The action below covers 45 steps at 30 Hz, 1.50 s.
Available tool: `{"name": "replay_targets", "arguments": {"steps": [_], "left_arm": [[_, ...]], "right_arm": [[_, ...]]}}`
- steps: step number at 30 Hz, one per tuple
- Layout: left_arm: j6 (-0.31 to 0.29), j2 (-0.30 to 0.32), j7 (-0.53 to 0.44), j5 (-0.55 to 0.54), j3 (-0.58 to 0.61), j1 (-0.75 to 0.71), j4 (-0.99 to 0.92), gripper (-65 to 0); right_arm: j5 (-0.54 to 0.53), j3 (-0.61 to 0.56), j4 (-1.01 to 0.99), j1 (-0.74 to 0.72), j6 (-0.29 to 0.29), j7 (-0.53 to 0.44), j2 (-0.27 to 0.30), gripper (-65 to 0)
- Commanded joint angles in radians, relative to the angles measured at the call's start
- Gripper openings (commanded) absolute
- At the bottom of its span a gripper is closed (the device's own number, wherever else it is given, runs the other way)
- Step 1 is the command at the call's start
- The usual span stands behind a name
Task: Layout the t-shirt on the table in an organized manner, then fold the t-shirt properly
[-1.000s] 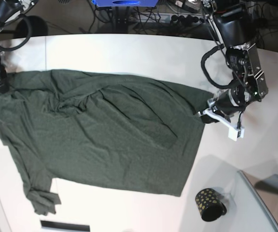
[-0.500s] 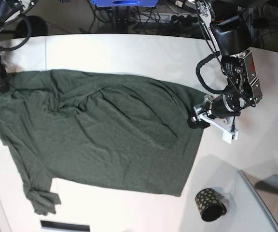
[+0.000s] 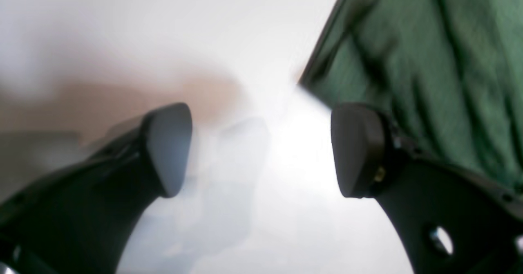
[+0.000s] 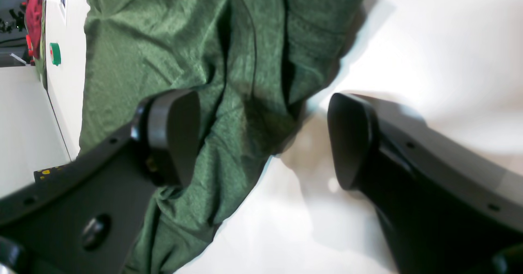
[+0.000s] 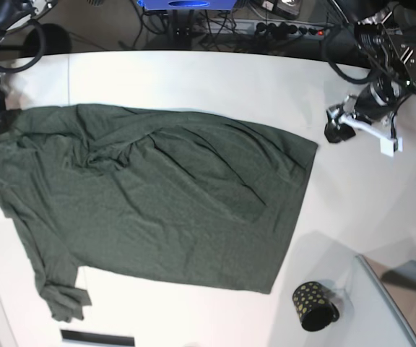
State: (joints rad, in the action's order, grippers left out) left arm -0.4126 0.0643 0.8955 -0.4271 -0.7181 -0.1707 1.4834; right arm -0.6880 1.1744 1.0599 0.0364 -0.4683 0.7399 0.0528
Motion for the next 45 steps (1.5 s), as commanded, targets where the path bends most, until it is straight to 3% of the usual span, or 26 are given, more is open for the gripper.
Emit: {"name": "replay_targets", "arguments": {"steps": [1, 4, 11, 17, 21, 24, 28, 35, 41, 45], "left_arm": [[0.001, 0.019, -0.019, -0.013, -0.005, -0.011, 0.026, -14.0], [-0.001, 0.029, -0.022, -0.013, -0.007, -0.054, 0.029, -14.0], [-0.001, 0.024, -0.151, -0.013, 0.001, -0.106, 0.023, -14.0], [-0.001, 0.022, -0.151, -0.014, 0.007, -0.105, 0.021, -14.0], [-0.001, 0.022, -0.158, -0.014, 0.084, -0.103, 0.02, -14.0], [-0.001, 0.021, -0.186, -0.014, 0.13, -0.089, 0.003, -14.0], [0.001, -0.007, -0.256, -0.011, 0.144, -0.042, -0.077, -14.0], [0.002, -0.027, -0.264, -0.006, 0.145, 0.038, -0.188, -14.3], [0.004, -0.024, -0.266, -0.006, 0.144, 0.093, -0.275, -28.8], [0.004, -0.025, -0.267, -0.006, 0.144, 0.099, -0.278, -32.3]], "right_arm": [[0.04, 0.0, 0.001, -0.01, 0.018, 0.016, 0.008, -19.1], [0.041, -0.001, 0.0, -0.019, 0.018, 0.014, 0.008, -19.1], [0.041, -0.001, -0.077, -0.048, 0.018, 0.013, 0.032, -19.8], [0.041, -0.001, -0.177, -0.053, 0.018, -0.036, 0.065, -41.6], [0.041, -0.001, -0.195, -0.053, 0.018, -0.033, 0.074, -56.6], [0.041, -0.001, -0.195, -0.053, 0.018, -0.033, 0.074, -64.2], [0.041, -0.001, -0.195, -0.051, 0.018, -0.033, 0.074, -64.4], [0.041, -0.001, -0.195, -0.051, 0.018, -0.032, 0.074, -64.4], [0.041, -0.001, -0.195, -0.051, 0.018, -0.032, 0.074, -64.4], [0.041, -0.001, -0.195, -0.051, 0.018, -0.032, 0.074, -64.2]]}}
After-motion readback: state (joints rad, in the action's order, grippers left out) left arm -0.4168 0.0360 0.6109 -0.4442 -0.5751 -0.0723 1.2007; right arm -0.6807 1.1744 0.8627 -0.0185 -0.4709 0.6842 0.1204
